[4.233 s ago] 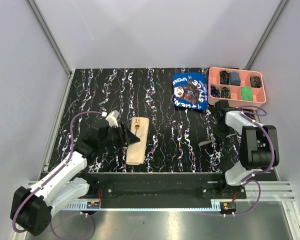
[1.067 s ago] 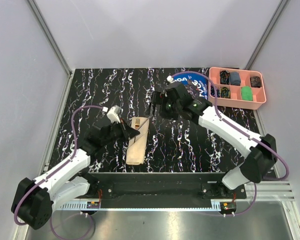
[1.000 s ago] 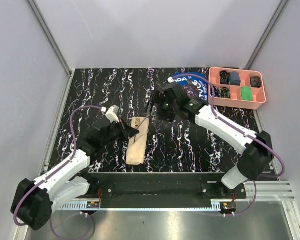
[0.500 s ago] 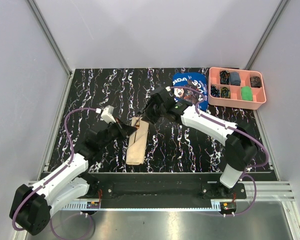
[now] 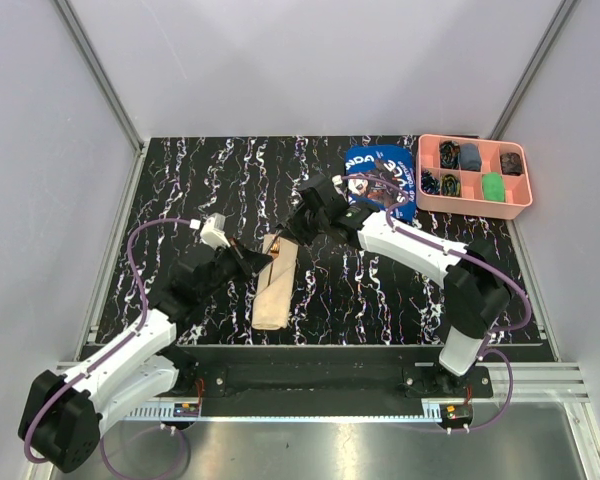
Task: Fold the napkin into a case and place the utensils inside
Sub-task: Pass from the left arm to the right
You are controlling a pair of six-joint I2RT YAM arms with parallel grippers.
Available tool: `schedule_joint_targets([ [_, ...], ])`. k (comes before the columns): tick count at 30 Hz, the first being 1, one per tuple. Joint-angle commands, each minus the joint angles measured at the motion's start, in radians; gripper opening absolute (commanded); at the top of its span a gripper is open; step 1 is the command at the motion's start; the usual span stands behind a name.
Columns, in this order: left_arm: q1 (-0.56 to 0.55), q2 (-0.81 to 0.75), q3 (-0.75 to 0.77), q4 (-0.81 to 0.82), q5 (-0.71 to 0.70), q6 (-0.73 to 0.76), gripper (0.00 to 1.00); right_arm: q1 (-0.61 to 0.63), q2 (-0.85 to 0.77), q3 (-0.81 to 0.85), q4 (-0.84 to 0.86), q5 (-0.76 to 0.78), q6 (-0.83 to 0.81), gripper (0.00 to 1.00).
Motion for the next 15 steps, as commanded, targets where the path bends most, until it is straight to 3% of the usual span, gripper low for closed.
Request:
schedule_joint_targets([
  [1, -0.005, -0.021, 0.004, 0.079, -0.023, 0.004, 0.0, 0.009, 0.004, 0.007, -0.003, 0.03, 0.003, 0.37],
  [13, -0.007, -0.038, 0.001, 0.073, -0.014, -0.005, 0.0, 0.011, 0.047, 0.033, -0.006, 0.017, -0.018, 0.25],
  [15, -0.007, -0.037, -0.004, 0.076, -0.012, -0.007, 0.0, 0.011, 0.041, 0.034, -0.005, 0.025, -0.025, 0.19],
])
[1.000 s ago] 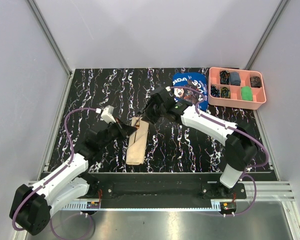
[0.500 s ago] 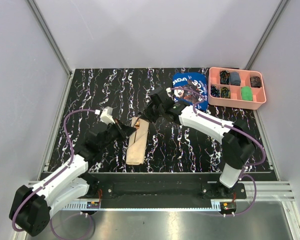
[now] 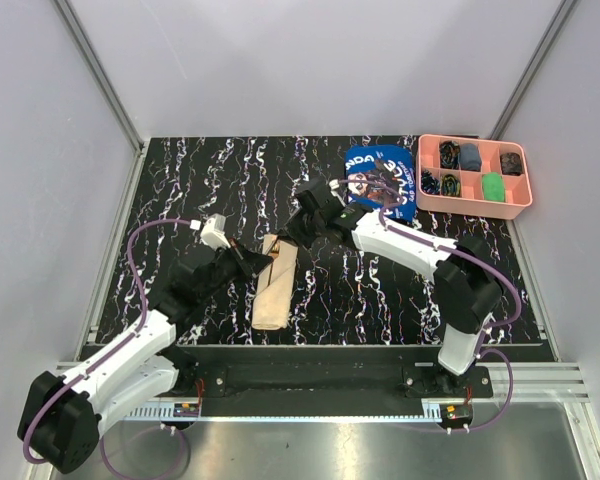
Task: Fold the napkin into a case and place the utensils inside
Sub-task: Pass from the left arm to the right, then insert the knife into the folded napkin.
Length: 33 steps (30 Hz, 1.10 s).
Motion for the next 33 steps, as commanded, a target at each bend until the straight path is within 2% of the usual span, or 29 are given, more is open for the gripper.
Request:
schedule_joint_targets([
  [1, -0.004, -0.026, -0.004, 0.082, -0.01, -0.009, 0.0, 0.01, -0.006, 0.037, 0.002, 0.033, -0.026, 0.14],
  [2, -0.004, -0.026, -0.004, 0.081, -0.007, -0.011, 0.0, 0.01, -0.006, 0.046, -0.002, 0.036, -0.036, 0.04],
  [3, -0.006, -0.025, 0.001, 0.067, -0.007, -0.008, 0.0, 0.01, -0.006, 0.052, -0.006, 0.042, -0.043, 0.0],
  [5, -0.004, -0.018, 0.021, 0.015, -0.016, -0.005, 0.01, 0.009, 0.003, 0.084, -0.027, 0.065, -0.097, 0.0],
  [6, -0.004, -0.009, 0.065, -0.088, -0.024, 0.003, 0.27, 0.01, 0.009, 0.104, -0.039, 0.079, -0.129, 0.0],
  [9, 0.014, 0.003, 0.128, -0.294, -0.05, 0.015, 0.61, 0.01, 0.078, 0.224, -0.116, 0.116, -0.321, 0.0],
  [10, 0.022, -0.003, 0.127, -0.325, -0.052, 0.006, 0.64, 0.012, 0.1, 0.299, -0.174, 0.129, -0.423, 0.0],
  [12, 0.042, -0.04, 0.089, -0.374, -0.056, -0.027, 0.65, 0.021, 0.172, 0.373, -0.246, 0.166, -0.497, 0.0],
  [15, 0.043, -0.052, 0.029, -0.343, 0.028, -0.081, 0.52, 0.038, 0.232, 0.434, -0.297, 0.287, -0.608, 0.0],
  [16, 0.043, -0.048, 0.015, -0.327, 0.051, -0.089, 0.37, 0.039, 0.242, 0.445, -0.299, 0.306, -0.622, 0.0],
  [20, 0.043, -0.012, -0.059, -0.248, 0.122, -0.095, 0.17, 0.041, 0.288, 0.476, -0.303, 0.358, -0.686, 0.0],
  [25, 0.043, 0.0, -0.1, -0.204, 0.186, -0.083, 0.1, 0.039, 0.324, 0.499, -0.314, 0.395, -0.72, 0.0],
  [33, 0.043, -0.003, -0.134, -0.207, 0.217, -0.077, 0.07, 0.044, 0.368, 0.522, -0.308, 0.416, -0.685, 0.0],
])
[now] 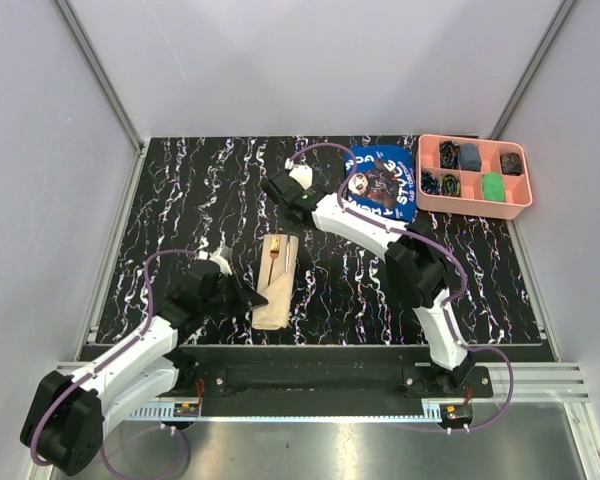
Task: Fold the napkin into a case and place the utensils inside
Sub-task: Insert the knife into the folded napkin.
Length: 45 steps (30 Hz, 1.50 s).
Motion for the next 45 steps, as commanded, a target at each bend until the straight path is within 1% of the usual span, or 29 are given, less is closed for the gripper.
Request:
schedule_joint_targets([
  [1, 0.002, -0.008, -0.023, 0.047, 0.045, 0.003, 0.07, 0.01, 0.02, 0.061, 0.008, 0.068, 0.013, 0.0],
  [10, 0.002, -0.035, -0.063, 0.018, 0.039, -0.003, 0.06, 0.021, 0.067, 0.091, 0.011, 0.113, 0.081, 0.0],
  [14, 0.002, -0.051, -0.067, 0.003, 0.033, 0.003, 0.06, 0.027, 0.09, 0.117, 0.01, 0.137, 0.081, 0.0],
  [21, 0.002, -0.065, -0.098, 0.007, 0.033, 0.002, 0.05, 0.046, 0.101, 0.103, -0.003, 0.162, 0.09, 0.0],
  [27, 0.002, -0.071, -0.115, 0.021, 0.028, -0.001, 0.05, 0.061, 0.089, 0.074, -0.01, 0.145, 0.124, 0.0],
  [35, 0.002, -0.067, -0.136, 0.045, 0.025, -0.01, 0.04, 0.079, 0.063, 0.031, -0.064, 0.081, 0.203, 0.0],
  [45, 0.002, -0.061, -0.147, 0.073, 0.02, -0.015, 0.04, 0.119, 0.044, -0.003, -0.108, 0.056, 0.245, 0.0],
])
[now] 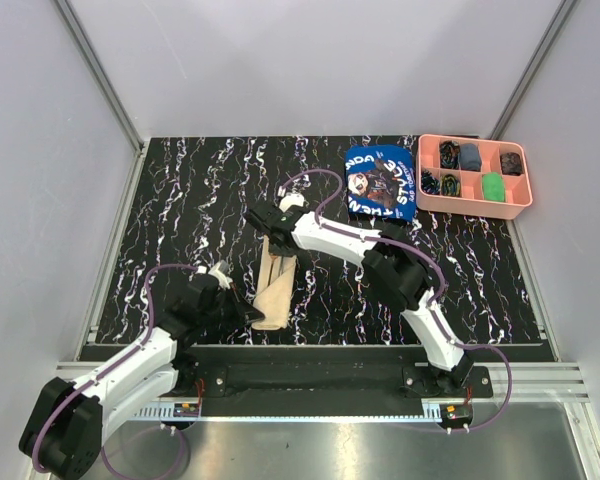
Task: Fold the napkin into a case and place the utensils inside
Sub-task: Insert the knife into the folded napkin.
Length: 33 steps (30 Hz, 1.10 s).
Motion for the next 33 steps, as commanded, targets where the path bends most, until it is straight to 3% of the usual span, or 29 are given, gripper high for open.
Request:
schedule_joint_targets([
  [1, 0.002, 0.0, -0.017, 0.056, 0.005, -0.003, 0.04, 0.025, -0.066, -0.007, -0.033, -0.005, 0.042, 0.0],
  [23, 0.002, 0.027, -0.016, 0.091, -0.01, -0.003, 0.03, 0.066, -0.096, -0.049, -0.088, -0.094, 0.065, 0.03],
  [33, 0.002, 0.015, 0.021, 0.056, -0.004, 0.023, 0.05, 0.066, -0.124, -0.006, -0.134, -0.037, 0.008, 0.5],
])
